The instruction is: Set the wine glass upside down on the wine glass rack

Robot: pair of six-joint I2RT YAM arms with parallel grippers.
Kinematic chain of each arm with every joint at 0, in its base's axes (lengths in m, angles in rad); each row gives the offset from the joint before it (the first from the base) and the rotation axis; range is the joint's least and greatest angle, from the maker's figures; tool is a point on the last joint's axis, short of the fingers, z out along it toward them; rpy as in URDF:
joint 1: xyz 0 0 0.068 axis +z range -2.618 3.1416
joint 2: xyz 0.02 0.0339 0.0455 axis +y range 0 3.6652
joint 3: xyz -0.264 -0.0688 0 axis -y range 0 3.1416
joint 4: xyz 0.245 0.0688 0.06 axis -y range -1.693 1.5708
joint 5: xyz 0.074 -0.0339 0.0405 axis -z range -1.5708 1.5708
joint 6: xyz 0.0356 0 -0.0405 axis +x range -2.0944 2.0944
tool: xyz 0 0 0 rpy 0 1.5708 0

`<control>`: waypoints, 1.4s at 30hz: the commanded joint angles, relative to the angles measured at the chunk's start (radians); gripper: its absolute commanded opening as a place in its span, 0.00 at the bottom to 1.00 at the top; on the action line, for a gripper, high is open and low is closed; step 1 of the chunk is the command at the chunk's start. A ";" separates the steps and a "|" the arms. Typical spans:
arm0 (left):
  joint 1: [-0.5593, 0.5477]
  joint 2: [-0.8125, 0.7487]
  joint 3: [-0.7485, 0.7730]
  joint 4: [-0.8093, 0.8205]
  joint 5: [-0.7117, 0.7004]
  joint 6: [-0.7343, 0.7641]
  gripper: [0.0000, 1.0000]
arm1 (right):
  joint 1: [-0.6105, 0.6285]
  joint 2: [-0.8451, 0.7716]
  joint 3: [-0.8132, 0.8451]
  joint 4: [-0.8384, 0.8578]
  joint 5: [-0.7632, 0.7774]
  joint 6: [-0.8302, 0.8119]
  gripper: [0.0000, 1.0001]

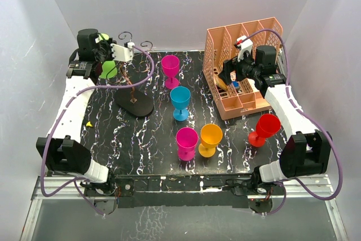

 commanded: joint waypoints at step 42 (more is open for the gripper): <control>-0.004 -0.169 -0.054 -0.039 0.018 -0.053 0.37 | -0.009 0.005 -0.006 0.042 -0.029 0.009 0.96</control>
